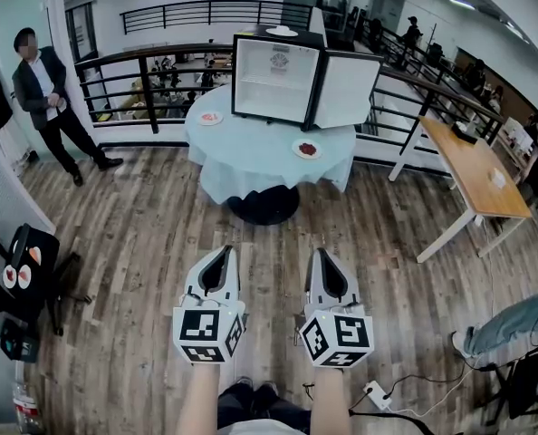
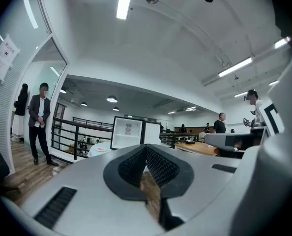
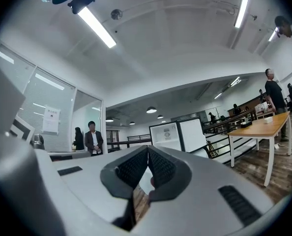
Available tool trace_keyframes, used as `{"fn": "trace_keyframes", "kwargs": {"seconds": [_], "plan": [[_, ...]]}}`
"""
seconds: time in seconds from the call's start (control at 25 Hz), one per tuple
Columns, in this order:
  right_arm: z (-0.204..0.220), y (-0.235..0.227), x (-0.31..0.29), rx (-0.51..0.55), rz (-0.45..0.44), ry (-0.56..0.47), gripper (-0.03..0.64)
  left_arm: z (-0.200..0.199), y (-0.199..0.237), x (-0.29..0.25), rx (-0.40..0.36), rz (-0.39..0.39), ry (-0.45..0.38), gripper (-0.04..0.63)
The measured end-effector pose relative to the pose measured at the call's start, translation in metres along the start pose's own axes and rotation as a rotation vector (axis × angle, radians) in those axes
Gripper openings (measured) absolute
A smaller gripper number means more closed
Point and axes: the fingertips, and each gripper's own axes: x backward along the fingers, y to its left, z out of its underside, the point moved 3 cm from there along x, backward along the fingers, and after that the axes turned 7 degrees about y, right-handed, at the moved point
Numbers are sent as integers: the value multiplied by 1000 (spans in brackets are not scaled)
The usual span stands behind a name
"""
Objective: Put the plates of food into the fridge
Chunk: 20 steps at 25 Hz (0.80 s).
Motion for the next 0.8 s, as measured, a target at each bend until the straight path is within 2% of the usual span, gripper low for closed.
{"fn": "trace_keyframes", "kwargs": {"seconds": [0.56, 0.8], "plan": [[3, -46, 2, -43, -13, 2, 14, 10, -32, -25, 10, -4, 19, 6], [12, -69, -2, -80, -12, 23, 14, 24, -42, -38, 8, -12, 60, 6]]}}
